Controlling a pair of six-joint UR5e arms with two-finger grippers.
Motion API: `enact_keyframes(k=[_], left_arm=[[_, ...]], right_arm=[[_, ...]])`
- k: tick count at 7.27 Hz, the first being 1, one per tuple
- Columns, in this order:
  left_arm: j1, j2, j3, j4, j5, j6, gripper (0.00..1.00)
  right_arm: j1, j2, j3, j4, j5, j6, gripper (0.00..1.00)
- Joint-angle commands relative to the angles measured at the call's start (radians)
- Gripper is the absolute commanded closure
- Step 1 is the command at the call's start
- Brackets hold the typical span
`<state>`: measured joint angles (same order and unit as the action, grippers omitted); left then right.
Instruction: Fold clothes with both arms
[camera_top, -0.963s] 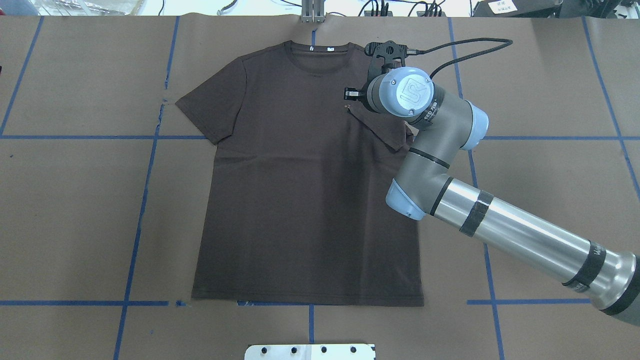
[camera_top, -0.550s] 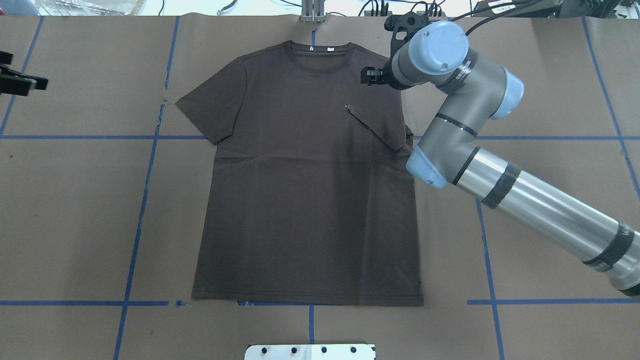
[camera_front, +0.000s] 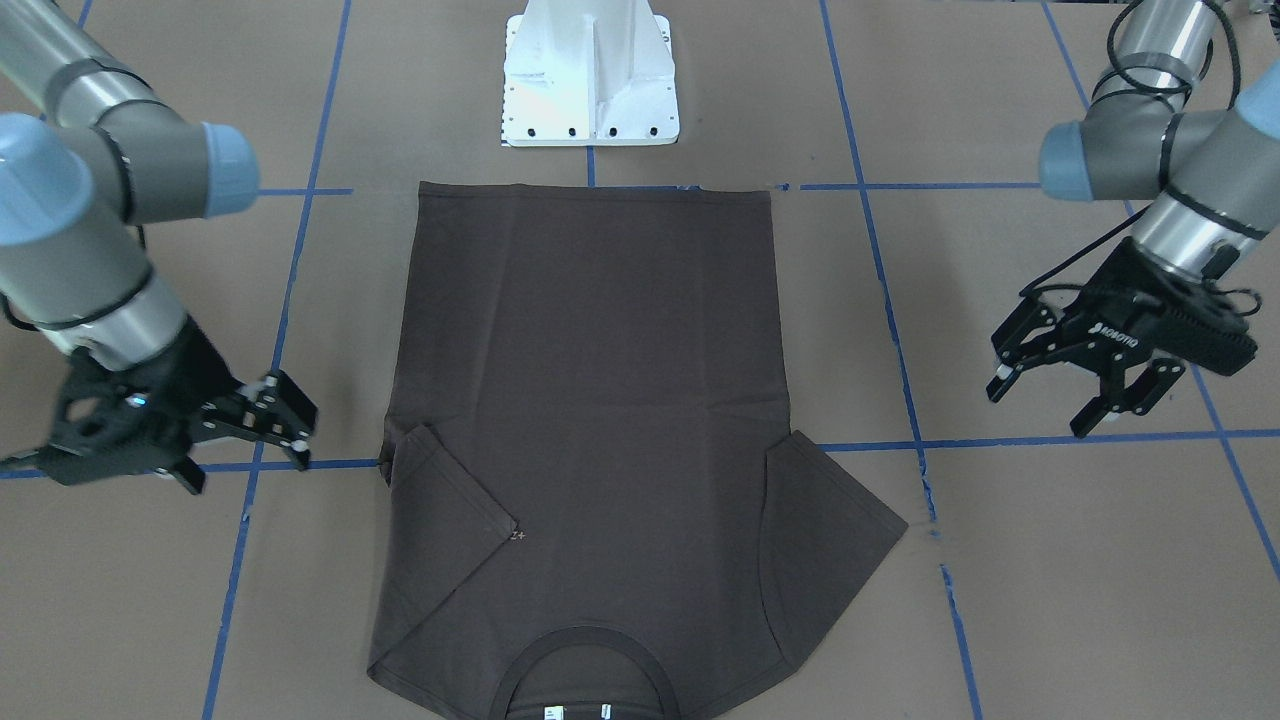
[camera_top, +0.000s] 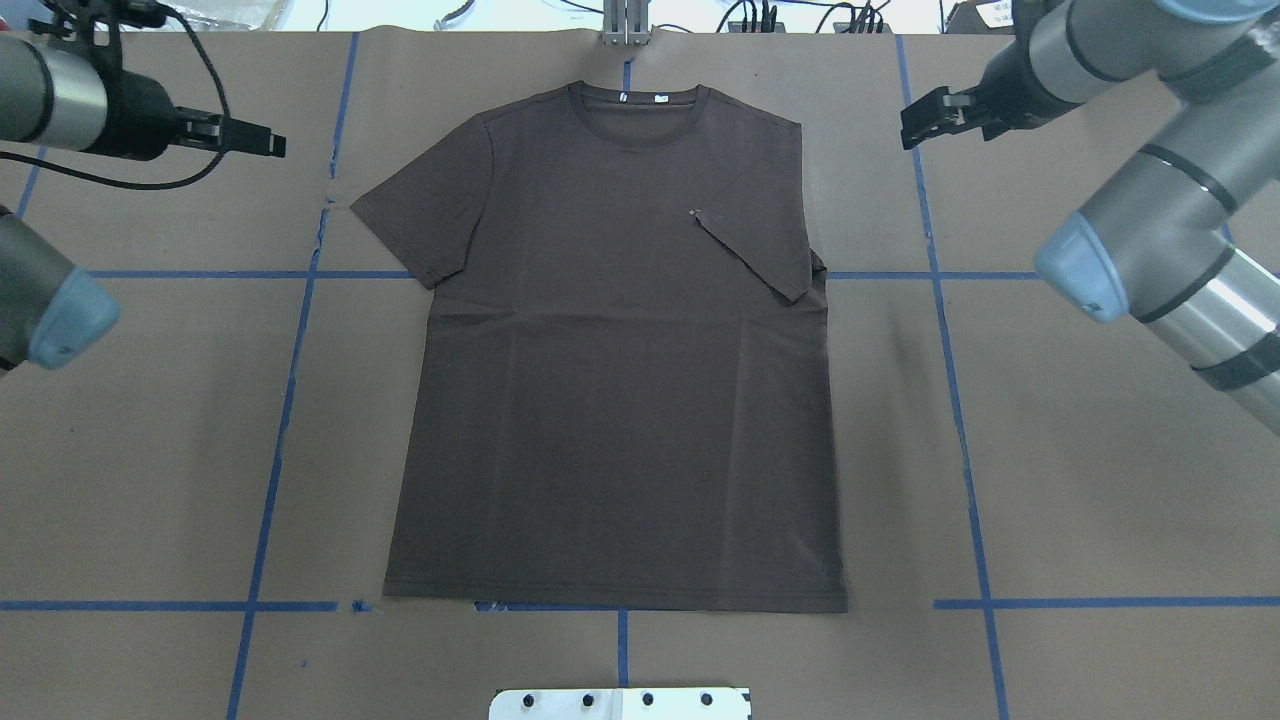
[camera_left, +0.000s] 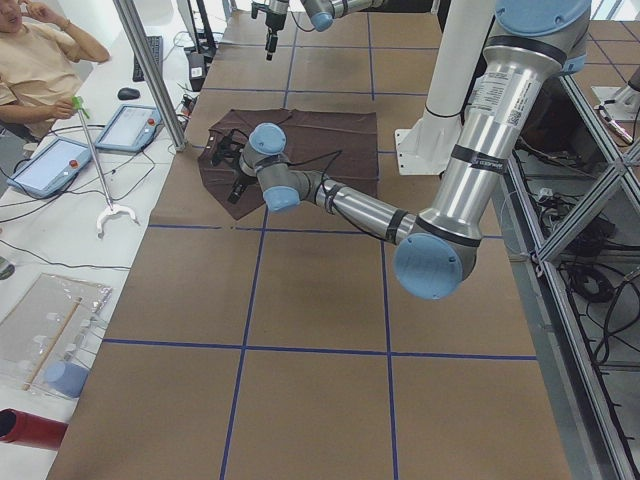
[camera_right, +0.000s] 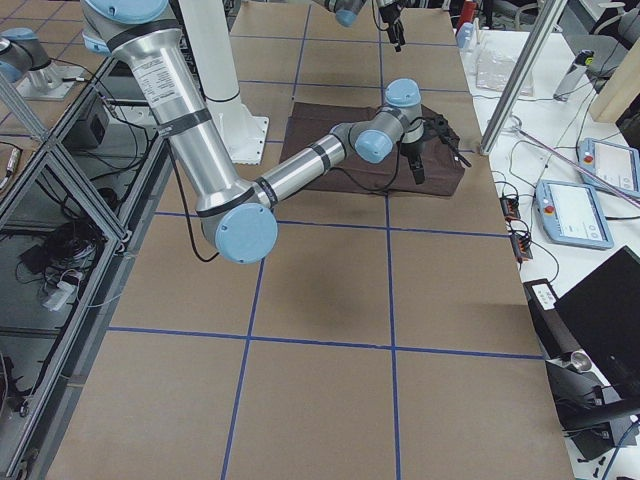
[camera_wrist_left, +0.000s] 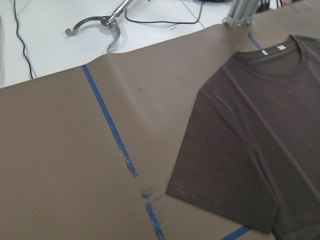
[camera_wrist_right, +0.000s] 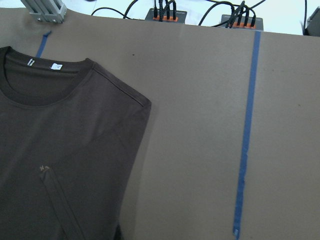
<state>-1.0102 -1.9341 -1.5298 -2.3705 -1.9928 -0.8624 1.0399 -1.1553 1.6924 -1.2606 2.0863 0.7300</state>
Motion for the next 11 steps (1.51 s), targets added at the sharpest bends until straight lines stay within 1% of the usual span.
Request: enact_keyframes(k=[1,2,3,4,5,6,8,11], left_arm=[[0.082,-0.089,0.152,-0.018,0.147,-0.104,0.32],[0.087,-0.091,0.211,-0.076,0.175,-0.171,0.45],[0.126,-0.098,0.255,-0.125,0.204,-0.238,0.46],[0.157,-0.117,0.285,-0.125,0.269,-0.259,0.47],[0.177,-0.118,0.296,-0.121,0.290,-0.292,0.49],[0.192,-0.129,0.322,-0.122,0.295,-0.299,0.51],[0.196,-0.178,0.382,-0.118,0.315,-0.293,0.51],[0.193,-0.177,0.385,-0.115,0.315,-0.242,0.51]], right_arm=[[0.023,-0.075,0.064,-0.002,0.021,-0.018,0.00],[0.023,-0.078,0.066,0.000,0.021,-0.017,0.00],[0.023,-0.081,0.066,0.000,0.020,-0.018,0.00],[0.023,-0.083,0.066,0.000,0.020,-0.017,0.00],[0.023,-0.083,0.064,0.000,0.018,-0.017,0.00],[0.022,-0.083,0.064,-0.002,0.018,-0.012,0.00],[0.022,-0.084,0.064,0.000,0.018,-0.012,0.00],[0.022,-0.086,0.062,0.000,0.017,-0.012,0.00]])
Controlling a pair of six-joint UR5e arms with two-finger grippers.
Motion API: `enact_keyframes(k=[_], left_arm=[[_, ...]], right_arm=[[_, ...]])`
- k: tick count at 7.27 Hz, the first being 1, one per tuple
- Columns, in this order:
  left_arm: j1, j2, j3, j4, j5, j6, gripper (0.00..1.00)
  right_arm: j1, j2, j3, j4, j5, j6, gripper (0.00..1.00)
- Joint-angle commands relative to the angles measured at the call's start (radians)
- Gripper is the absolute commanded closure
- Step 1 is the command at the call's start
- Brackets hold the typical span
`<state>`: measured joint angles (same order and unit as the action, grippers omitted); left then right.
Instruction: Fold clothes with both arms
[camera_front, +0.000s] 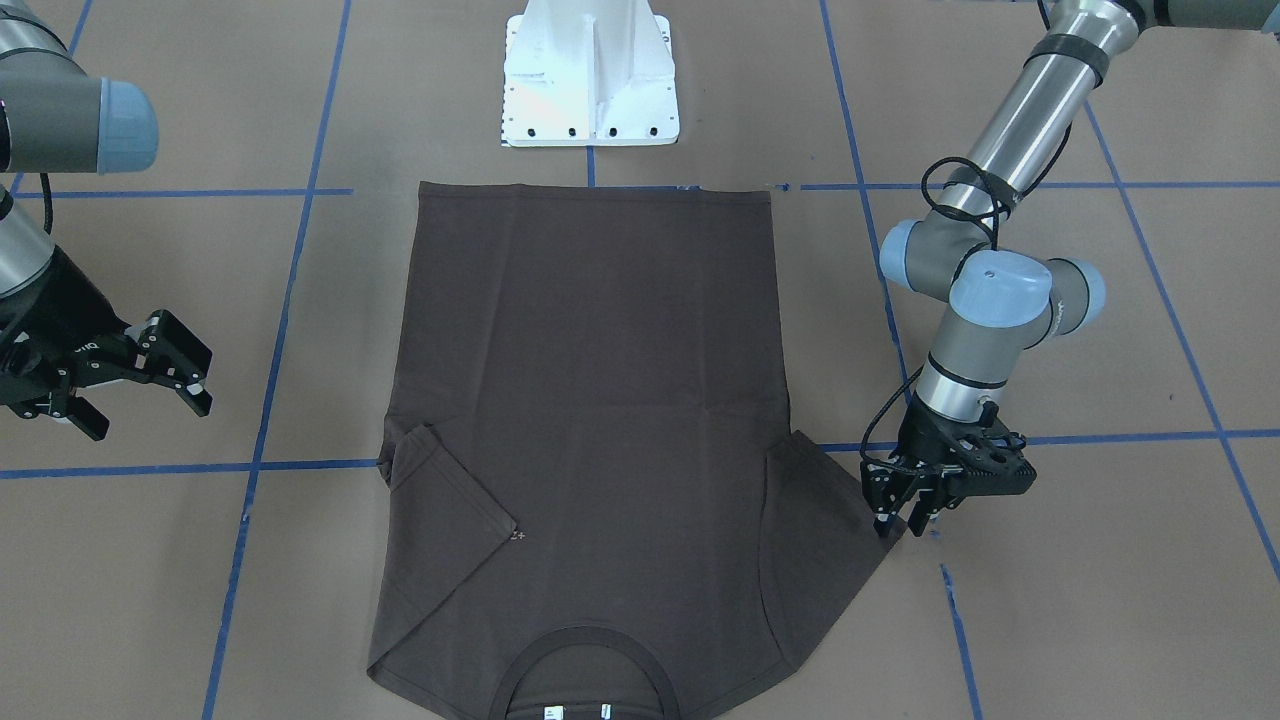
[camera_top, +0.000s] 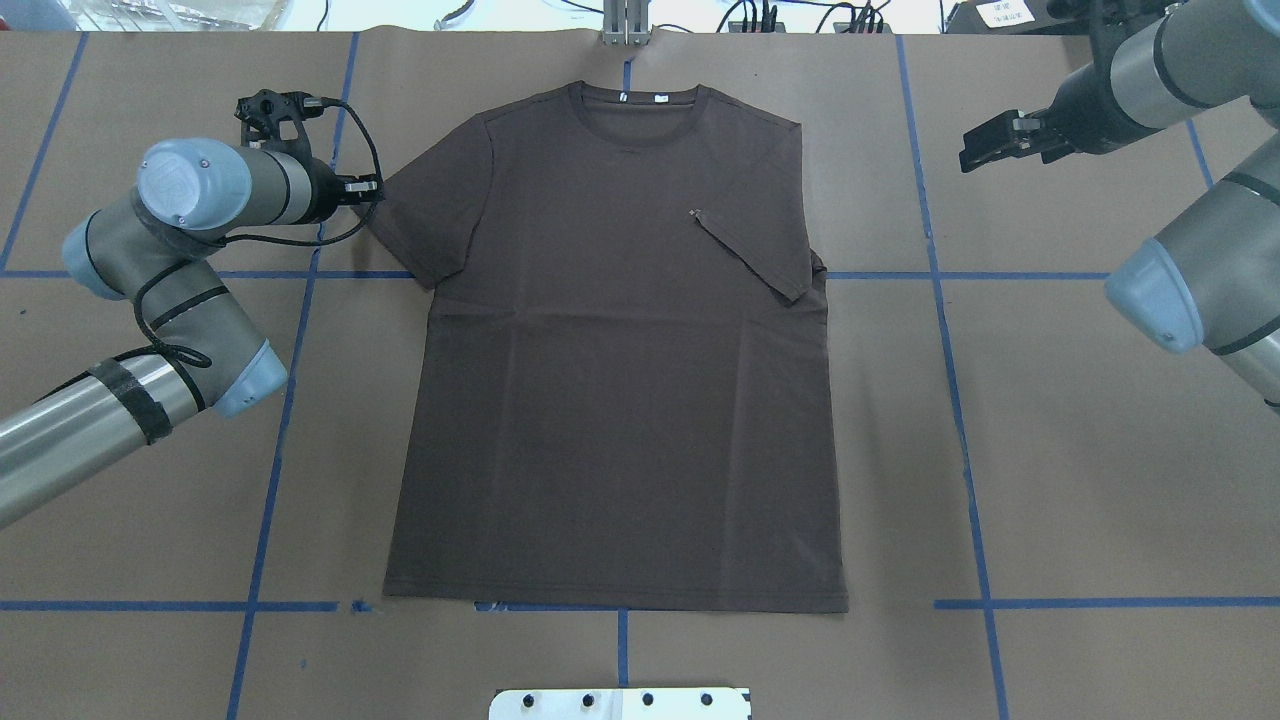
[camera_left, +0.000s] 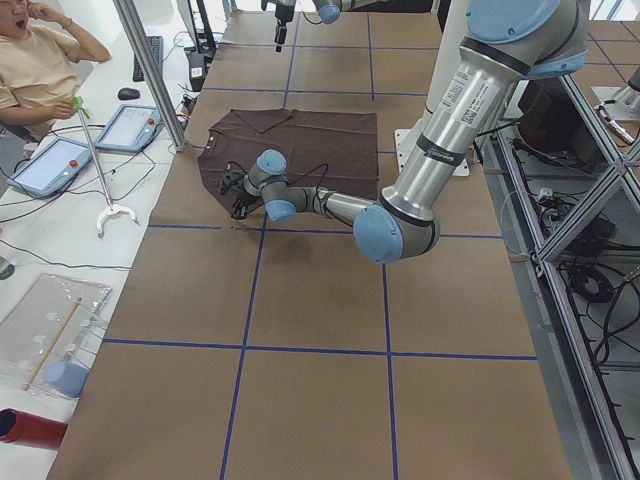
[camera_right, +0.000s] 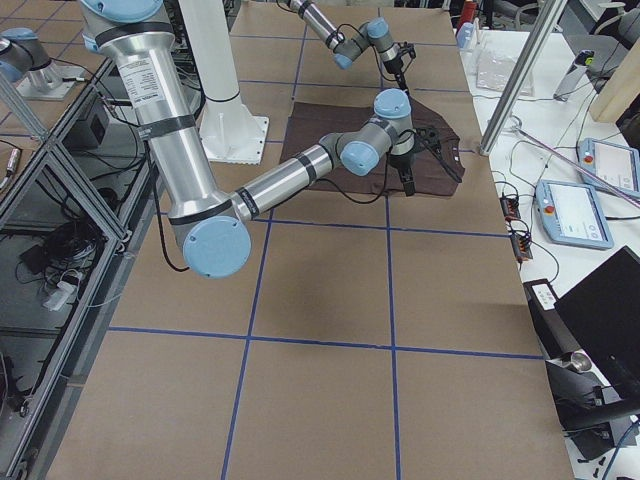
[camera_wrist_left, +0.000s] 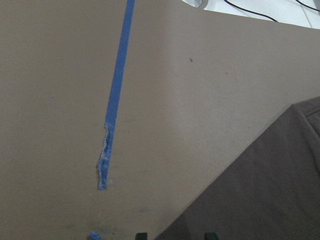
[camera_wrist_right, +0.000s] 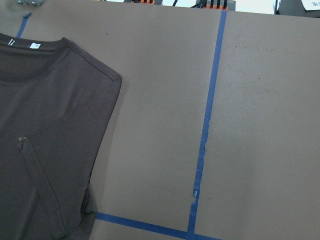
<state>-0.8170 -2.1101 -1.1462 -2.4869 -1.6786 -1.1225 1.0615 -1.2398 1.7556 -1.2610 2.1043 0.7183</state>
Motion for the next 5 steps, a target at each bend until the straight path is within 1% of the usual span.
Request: enact_keyframes(k=[1,5], left_arm=[[-0.001,0.002,0.002,0.002,0.000,0.018,0.51],[0.001,-0.001,0.022,-0.001,0.000,0.018,0.51]], right_arm=[[0.000,-0.004,-0.001,0.000,-0.001,-0.002,0.00],[0.000,-0.009,-0.001,0.000,-0.001,-0.005,0.00]])
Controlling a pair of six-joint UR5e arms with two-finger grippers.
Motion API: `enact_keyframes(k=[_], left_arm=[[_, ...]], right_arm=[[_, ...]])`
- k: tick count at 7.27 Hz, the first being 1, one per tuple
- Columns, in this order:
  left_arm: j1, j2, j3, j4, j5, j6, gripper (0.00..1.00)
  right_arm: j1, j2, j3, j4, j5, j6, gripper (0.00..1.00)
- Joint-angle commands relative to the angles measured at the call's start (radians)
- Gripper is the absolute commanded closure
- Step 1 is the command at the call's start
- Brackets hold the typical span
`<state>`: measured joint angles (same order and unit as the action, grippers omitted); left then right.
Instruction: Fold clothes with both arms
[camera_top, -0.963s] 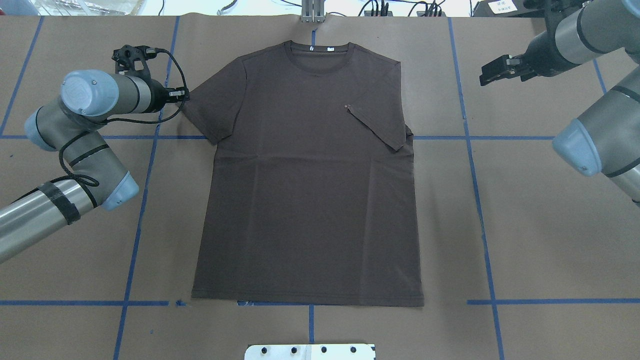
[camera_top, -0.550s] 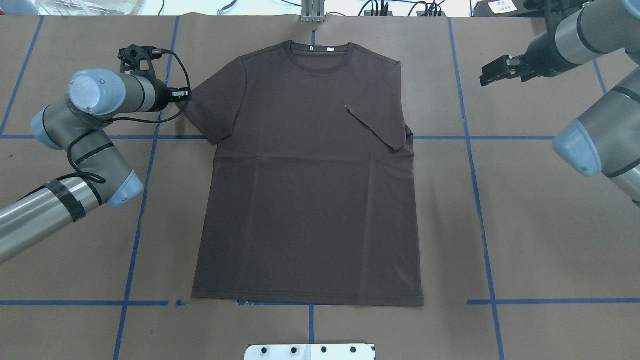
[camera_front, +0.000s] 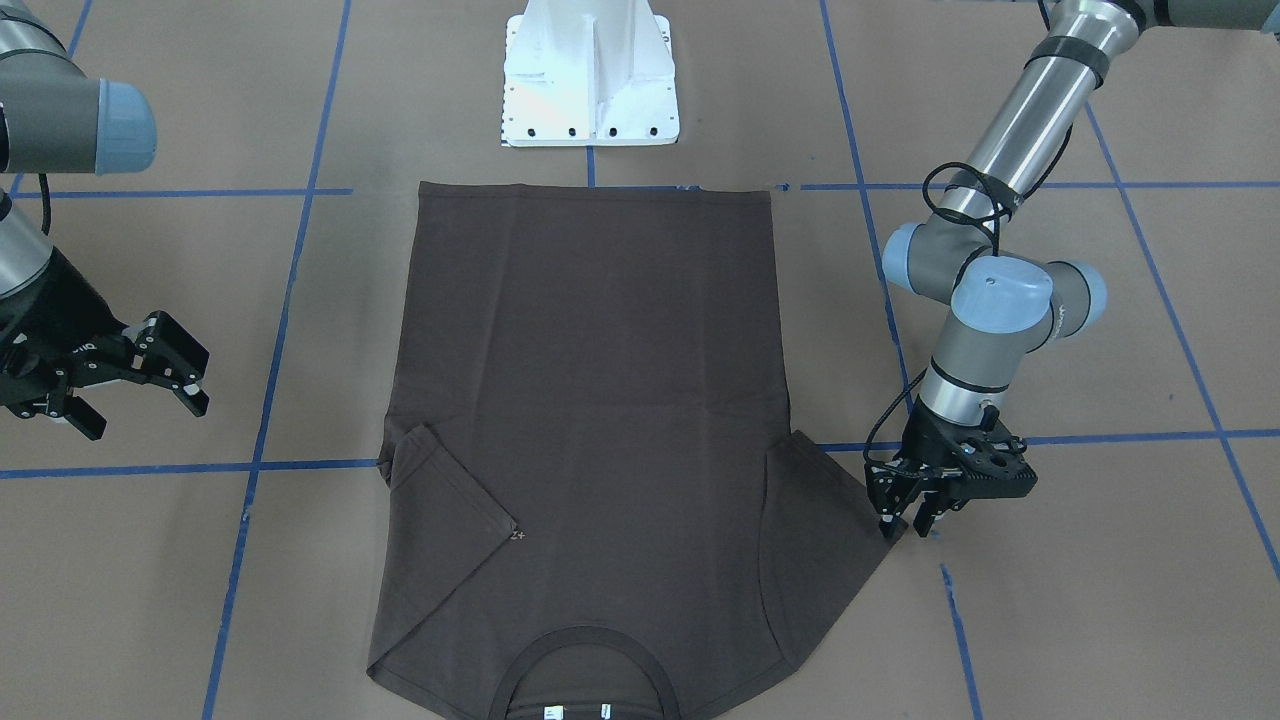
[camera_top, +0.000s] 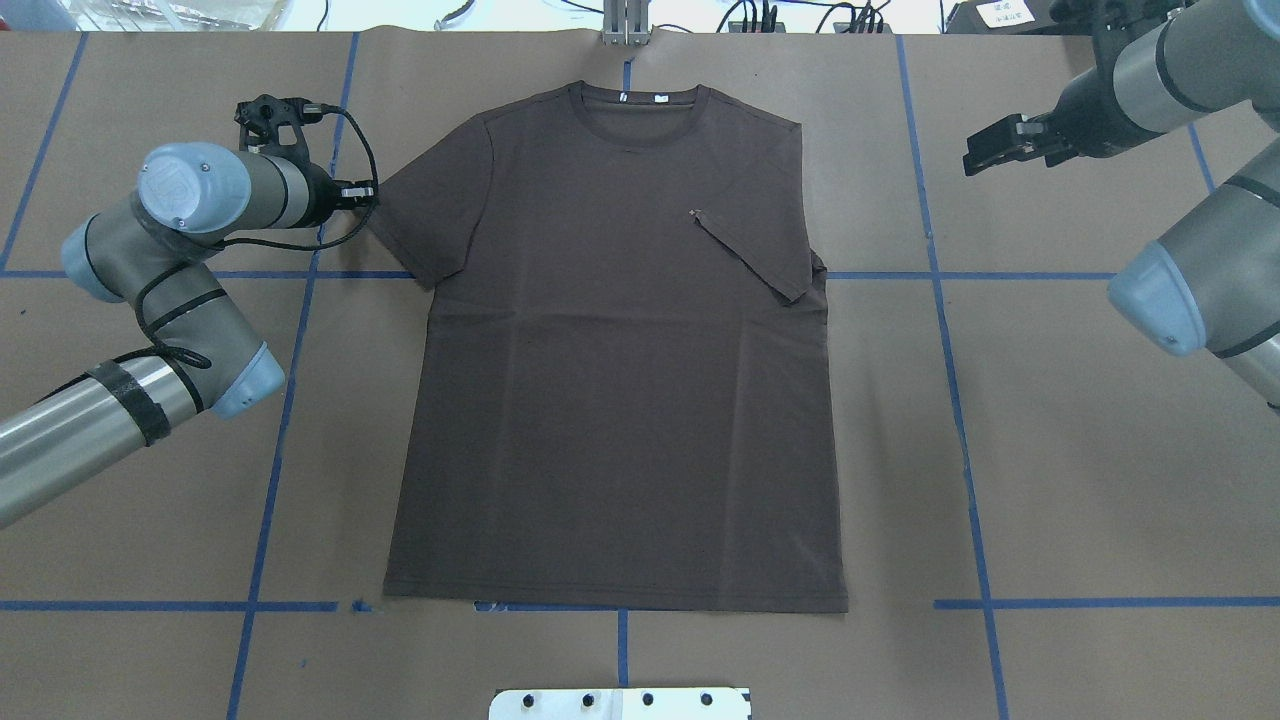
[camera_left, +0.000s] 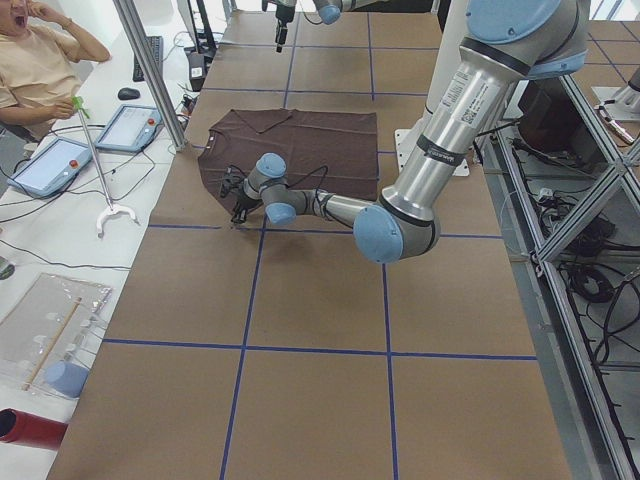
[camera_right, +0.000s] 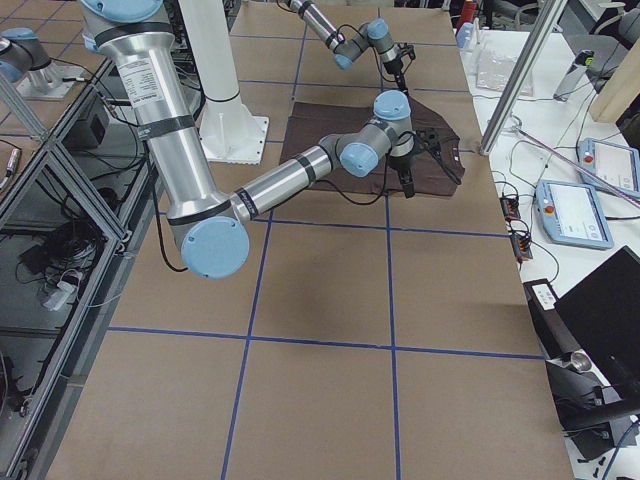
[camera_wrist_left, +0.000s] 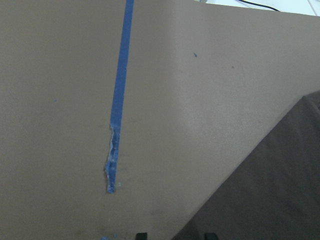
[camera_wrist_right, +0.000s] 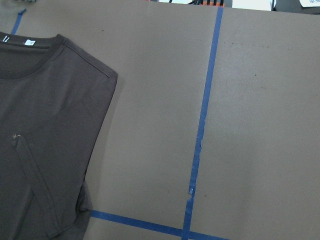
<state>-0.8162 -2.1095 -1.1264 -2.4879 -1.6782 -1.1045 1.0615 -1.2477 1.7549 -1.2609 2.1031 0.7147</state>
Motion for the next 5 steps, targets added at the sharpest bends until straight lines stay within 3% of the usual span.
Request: enact_keyframes(k=[1,2,3,5], left_arm=[[0.000,-0.003,0.000,-0.002,0.000,-0.001,0.59],[0.000,-0.003,0.000,-0.008,0.000,-0.004,0.84],[0.000,-0.001,-0.001,-0.006,0.000,-0.003,1.00],[0.002,-0.003,-0.004,-0.005,0.000,-0.001,1.00]], right_arm=[[0.000,-0.001,0.000,0.000,0.000,-0.001,0.00],[0.000,-0.001,0.000,0.000,0.000,-0.001,0.00],[0.000,-0.001,0.000,0.000,0.000,-0.001,0.00],[0.002,-0.001,0.000,0.000,0.000,-0.001,0.00]])
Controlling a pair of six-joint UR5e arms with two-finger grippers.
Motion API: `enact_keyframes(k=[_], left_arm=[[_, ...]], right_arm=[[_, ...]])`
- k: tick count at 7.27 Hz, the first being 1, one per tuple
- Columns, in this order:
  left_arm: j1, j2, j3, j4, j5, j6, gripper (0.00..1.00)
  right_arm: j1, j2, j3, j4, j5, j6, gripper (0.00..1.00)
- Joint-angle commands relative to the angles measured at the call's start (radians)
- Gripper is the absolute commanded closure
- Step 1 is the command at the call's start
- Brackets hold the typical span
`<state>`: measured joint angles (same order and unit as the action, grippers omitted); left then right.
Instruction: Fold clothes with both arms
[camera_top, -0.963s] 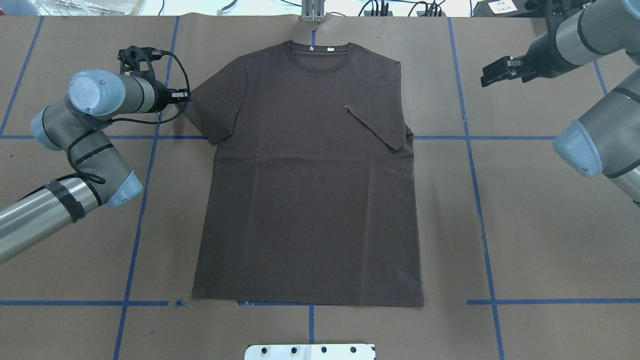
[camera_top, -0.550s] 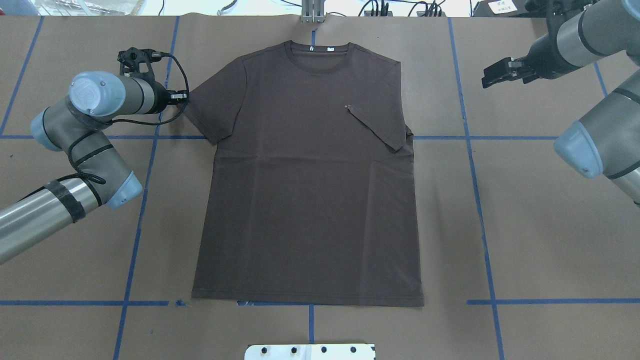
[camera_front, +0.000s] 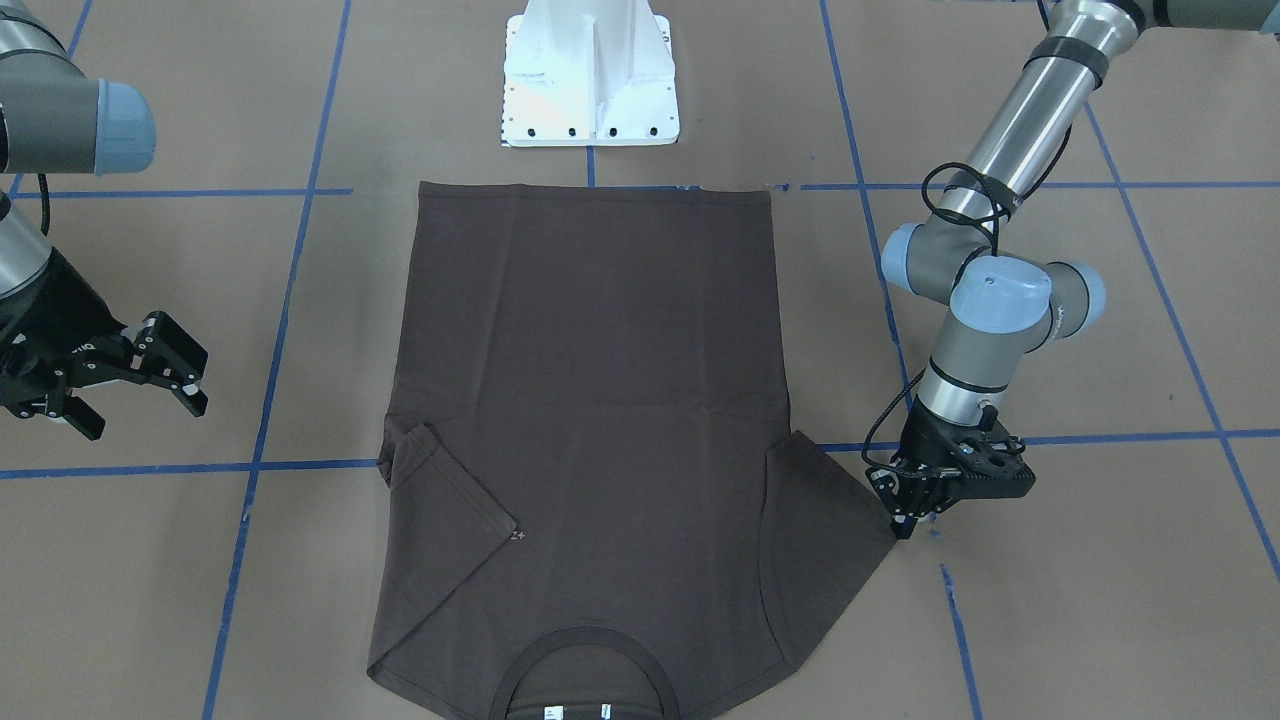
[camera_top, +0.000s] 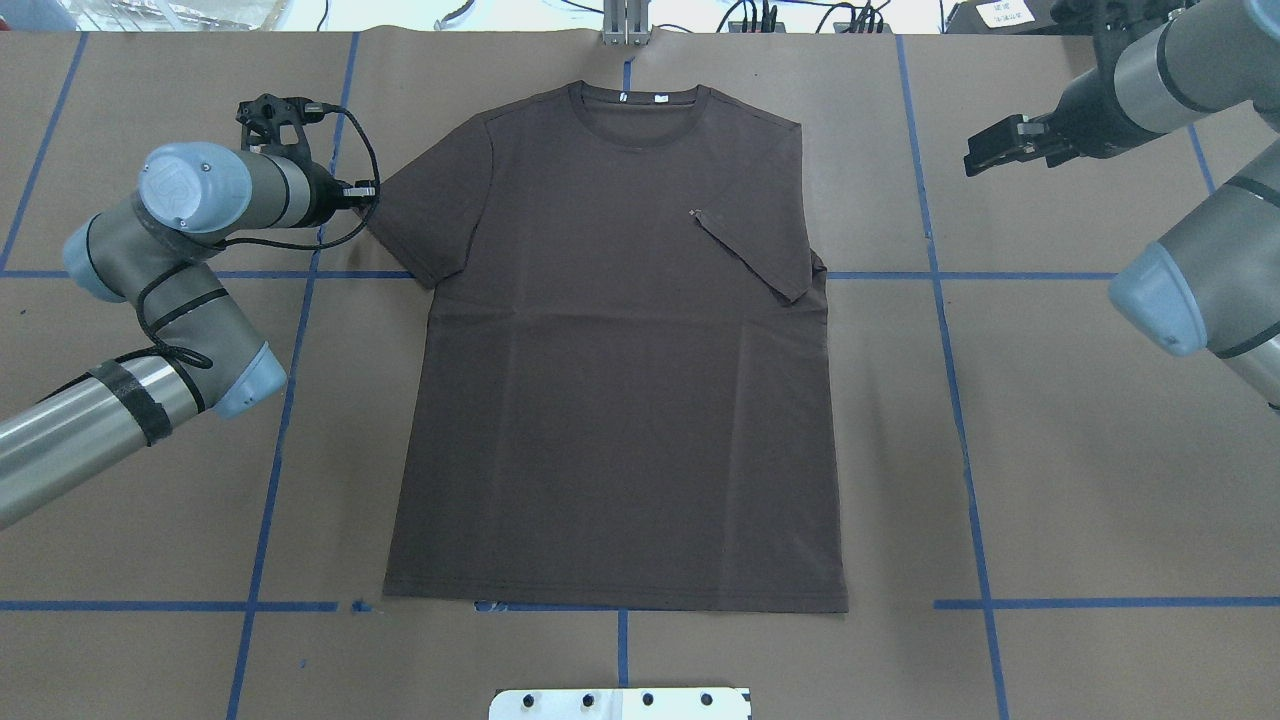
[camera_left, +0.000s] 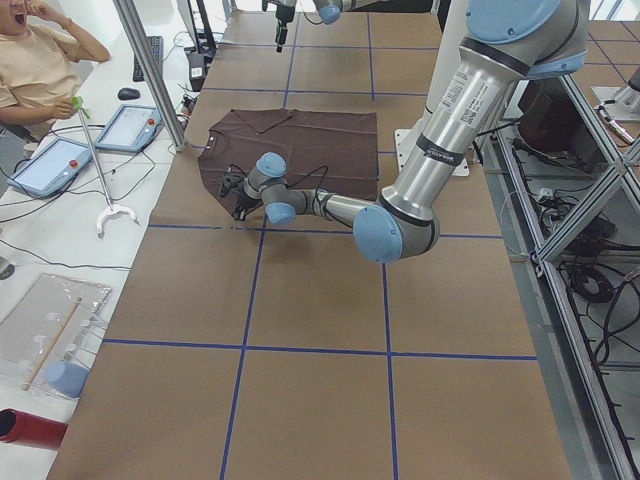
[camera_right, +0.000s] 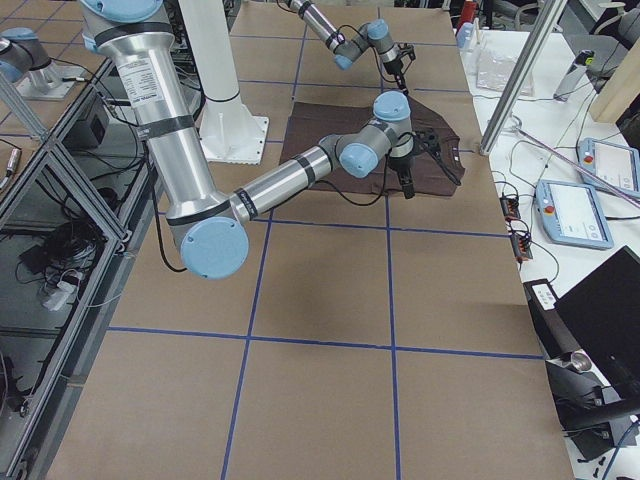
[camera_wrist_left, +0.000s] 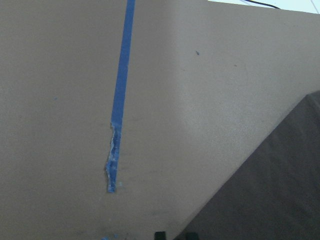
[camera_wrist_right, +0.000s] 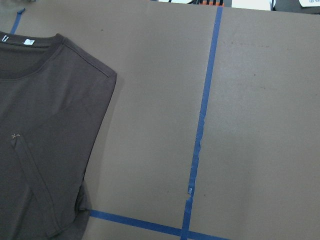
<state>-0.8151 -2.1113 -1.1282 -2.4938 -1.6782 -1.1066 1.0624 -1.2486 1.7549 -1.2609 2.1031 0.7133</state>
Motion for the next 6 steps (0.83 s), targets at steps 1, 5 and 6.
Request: enact_keyframes(k=[1,5,6], left_arm=[[0.001,-0.001,-0.005,0.001,0.000,0.005,1.00],[-0.007,0.001,-0.005,0.015,0.000,0.179,0.25],[-0.006,-0.001,-0.005,0.013,0.000,0.174,0.26]], right_arm=[[-0.001,0.000,0.000,0.000,0.000,0.002,0.00],[-0.001,0.002,-0.002,0.000,-0.002,0.002,0.00],[-0.001,0.002,-0.002,0.000,-0.002,0.002,0.00]])
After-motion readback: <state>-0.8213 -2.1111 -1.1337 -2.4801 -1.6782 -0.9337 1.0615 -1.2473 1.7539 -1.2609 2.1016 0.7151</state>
